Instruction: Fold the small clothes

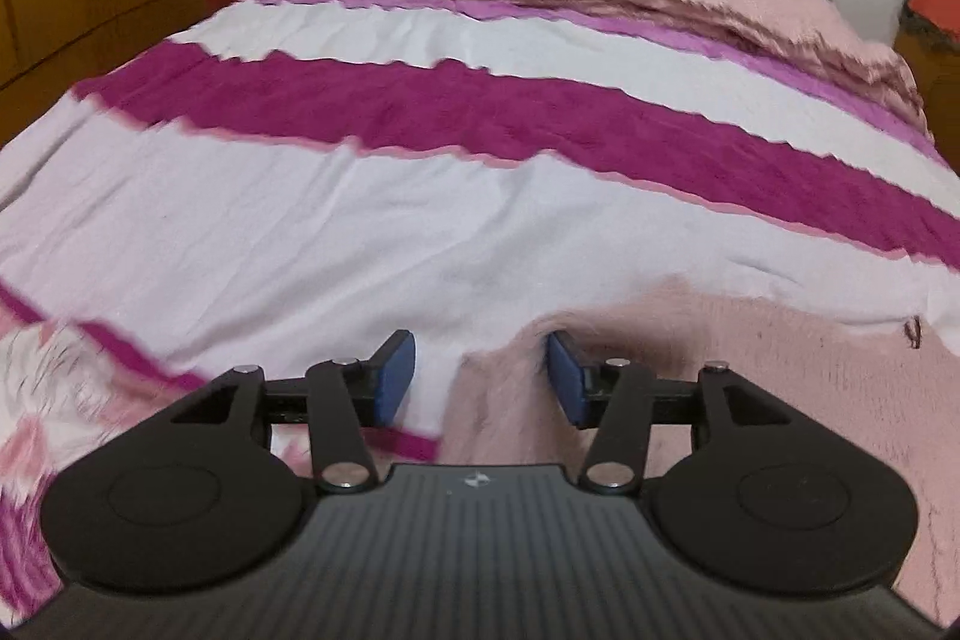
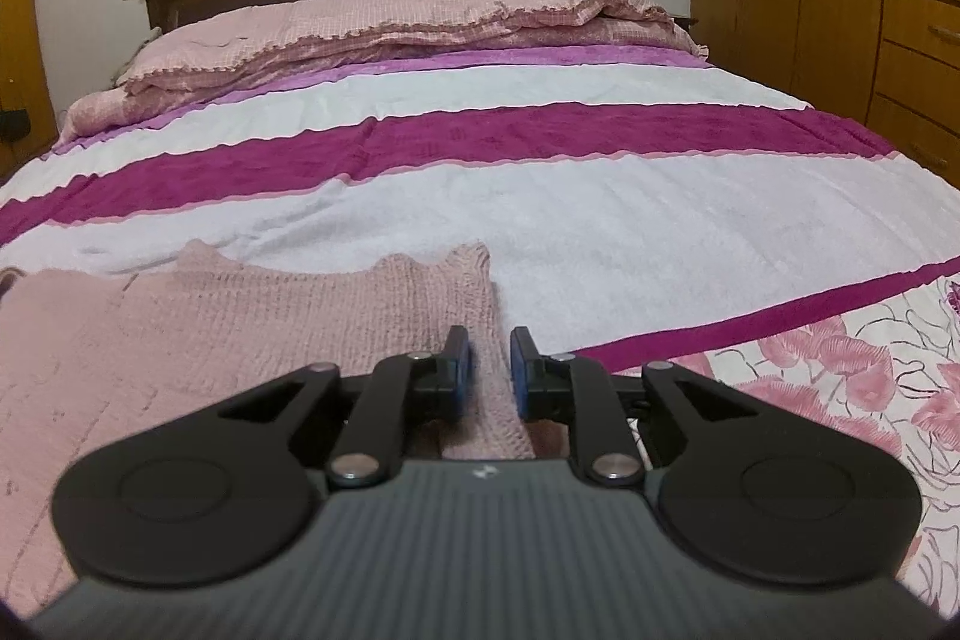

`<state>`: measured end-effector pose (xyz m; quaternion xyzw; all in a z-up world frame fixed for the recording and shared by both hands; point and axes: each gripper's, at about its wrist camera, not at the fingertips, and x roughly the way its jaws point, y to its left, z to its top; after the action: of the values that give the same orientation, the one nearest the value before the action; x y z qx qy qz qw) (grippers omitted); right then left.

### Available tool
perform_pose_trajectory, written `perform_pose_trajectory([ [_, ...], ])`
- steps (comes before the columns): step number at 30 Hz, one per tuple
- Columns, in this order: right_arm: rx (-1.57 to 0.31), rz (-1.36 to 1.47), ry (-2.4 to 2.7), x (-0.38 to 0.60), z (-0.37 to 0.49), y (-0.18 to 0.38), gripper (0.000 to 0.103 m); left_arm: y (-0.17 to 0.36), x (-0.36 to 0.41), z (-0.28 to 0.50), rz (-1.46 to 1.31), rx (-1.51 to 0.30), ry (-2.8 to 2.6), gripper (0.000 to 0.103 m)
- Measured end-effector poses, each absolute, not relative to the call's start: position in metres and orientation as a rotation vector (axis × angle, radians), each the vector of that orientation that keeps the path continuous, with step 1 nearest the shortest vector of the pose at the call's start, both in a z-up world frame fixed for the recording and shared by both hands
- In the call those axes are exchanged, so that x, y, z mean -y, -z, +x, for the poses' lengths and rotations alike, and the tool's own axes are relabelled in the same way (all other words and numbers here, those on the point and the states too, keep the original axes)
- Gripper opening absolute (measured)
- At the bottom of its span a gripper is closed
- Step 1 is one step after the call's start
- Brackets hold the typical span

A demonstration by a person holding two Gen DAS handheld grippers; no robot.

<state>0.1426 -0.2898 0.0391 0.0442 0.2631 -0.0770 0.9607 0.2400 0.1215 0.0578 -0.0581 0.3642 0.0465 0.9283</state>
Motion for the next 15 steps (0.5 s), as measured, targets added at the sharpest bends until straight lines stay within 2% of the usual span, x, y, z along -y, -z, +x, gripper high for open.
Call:
perform_pose_trajectory([
  [7,-0.541,0.115,0.143,0.296,0.140,-0.042,0.018,-0.053,-0.125,0.245,-0.112,-0.732,-0.208,0.057],
  [15,-0.543,0.176,0.109,0.291,0.099,-0.060,0.021,-0.061,-0.136,0.183,-0.134,-0.735,0.019,0.057],
])
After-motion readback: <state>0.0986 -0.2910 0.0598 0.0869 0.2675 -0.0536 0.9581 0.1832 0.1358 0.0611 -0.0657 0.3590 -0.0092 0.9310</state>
